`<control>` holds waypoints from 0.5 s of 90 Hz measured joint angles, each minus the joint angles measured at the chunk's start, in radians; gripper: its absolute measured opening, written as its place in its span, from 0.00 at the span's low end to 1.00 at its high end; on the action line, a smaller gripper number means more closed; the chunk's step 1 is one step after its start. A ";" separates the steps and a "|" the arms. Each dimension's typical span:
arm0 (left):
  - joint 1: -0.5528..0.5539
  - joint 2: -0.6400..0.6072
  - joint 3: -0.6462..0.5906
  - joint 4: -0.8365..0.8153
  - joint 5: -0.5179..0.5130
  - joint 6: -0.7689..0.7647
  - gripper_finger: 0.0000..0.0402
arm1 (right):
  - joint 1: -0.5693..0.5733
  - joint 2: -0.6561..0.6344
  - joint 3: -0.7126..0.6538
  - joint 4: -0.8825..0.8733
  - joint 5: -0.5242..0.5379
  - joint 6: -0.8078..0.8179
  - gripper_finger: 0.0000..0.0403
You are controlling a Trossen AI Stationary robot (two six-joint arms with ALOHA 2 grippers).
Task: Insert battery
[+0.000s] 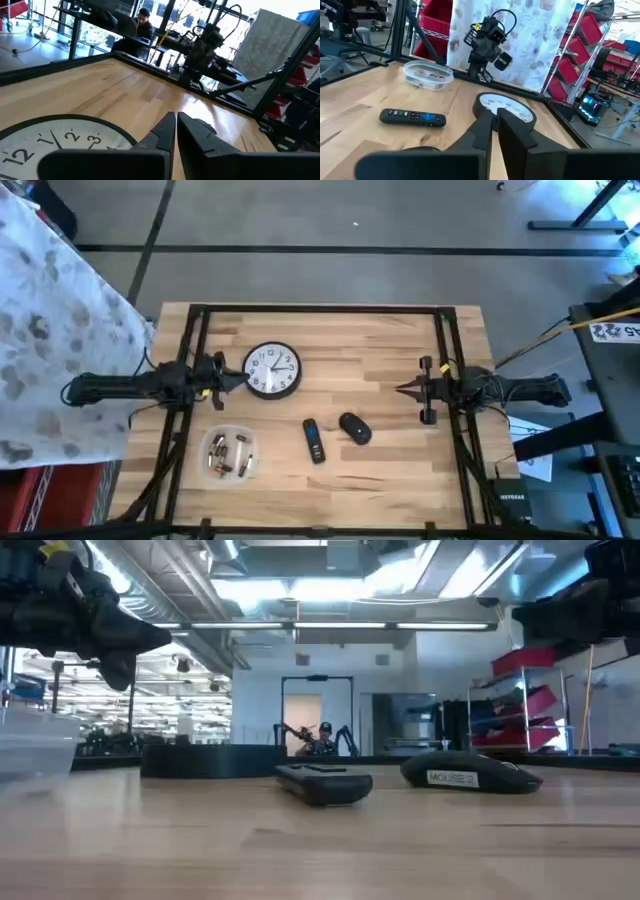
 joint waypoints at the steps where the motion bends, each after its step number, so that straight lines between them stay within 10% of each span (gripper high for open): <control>1: 0.000 0.000 0.000 0.000 0.000 0.000 0.00 | 0.000 0.000 0.000 0.000 0.000 0.000 0.04; 29: 0.000 0.000 0.000 0.000 0.000 0.000 0.00 | 0.000 0.000 0.000 0.006 -0.007 0.007 0.04; 45: 0.000 0.000 0.000 0.000 0.000 0.000 0.00 | 0.000 0.005 0.000 0.123 -0.170 0.351 0.04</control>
